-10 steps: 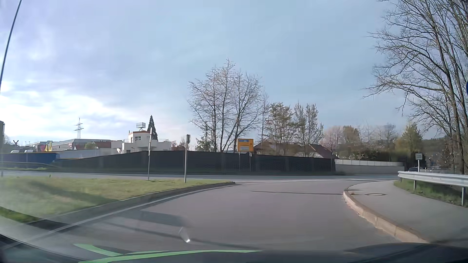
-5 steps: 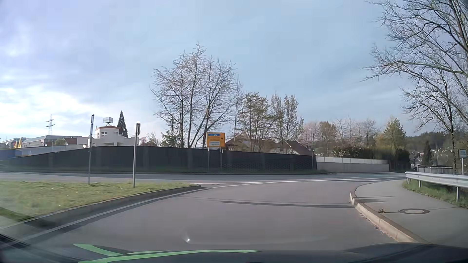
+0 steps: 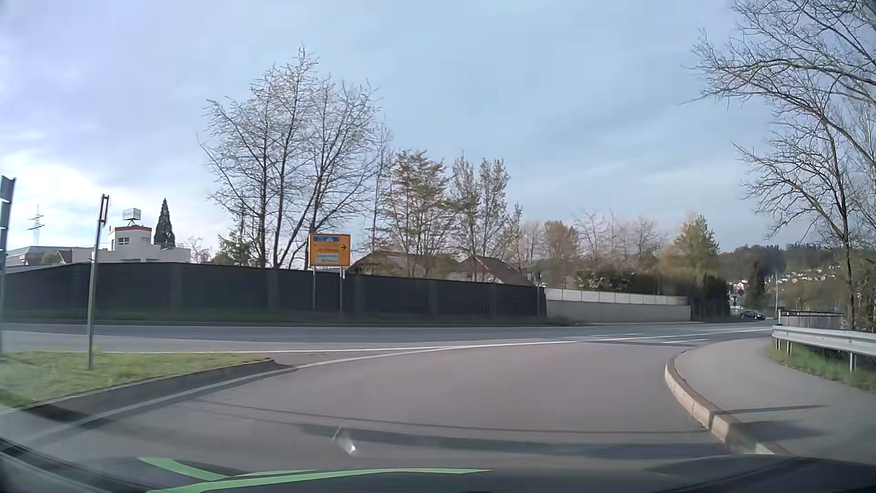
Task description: Follow the waypoints while adhering to traffic rules and regulations
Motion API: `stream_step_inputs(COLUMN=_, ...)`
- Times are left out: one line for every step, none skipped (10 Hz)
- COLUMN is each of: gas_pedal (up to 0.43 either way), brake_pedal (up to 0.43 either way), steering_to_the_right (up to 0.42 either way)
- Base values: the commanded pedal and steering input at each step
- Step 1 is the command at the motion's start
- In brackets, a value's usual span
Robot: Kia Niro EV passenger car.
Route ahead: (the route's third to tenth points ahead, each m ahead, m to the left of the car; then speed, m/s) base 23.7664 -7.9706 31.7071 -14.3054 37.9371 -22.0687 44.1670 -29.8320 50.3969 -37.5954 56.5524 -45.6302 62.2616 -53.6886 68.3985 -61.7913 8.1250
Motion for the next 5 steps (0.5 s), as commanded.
stream_step_inputs(gas_pedal=0.039, brake_pedal=0.000, steering_to_the_right=0.126)
stream_step_inputs(gas_pedal=0.039, brake_pedal=0.000, steering_to_the_right=0.130)
stream_step_inputs(gas_pedal=0.047, brake_pedal=0.000, steering_to_the_right=0.136)
stream_step_inputs(gas_pedal=0.047, brake_pedal=0.000, steering_to_the_right=0.145)
stream_step_inputs(gas_pedal=0.047, brake_pedal=0.000, steering_to_the_right=0.149)
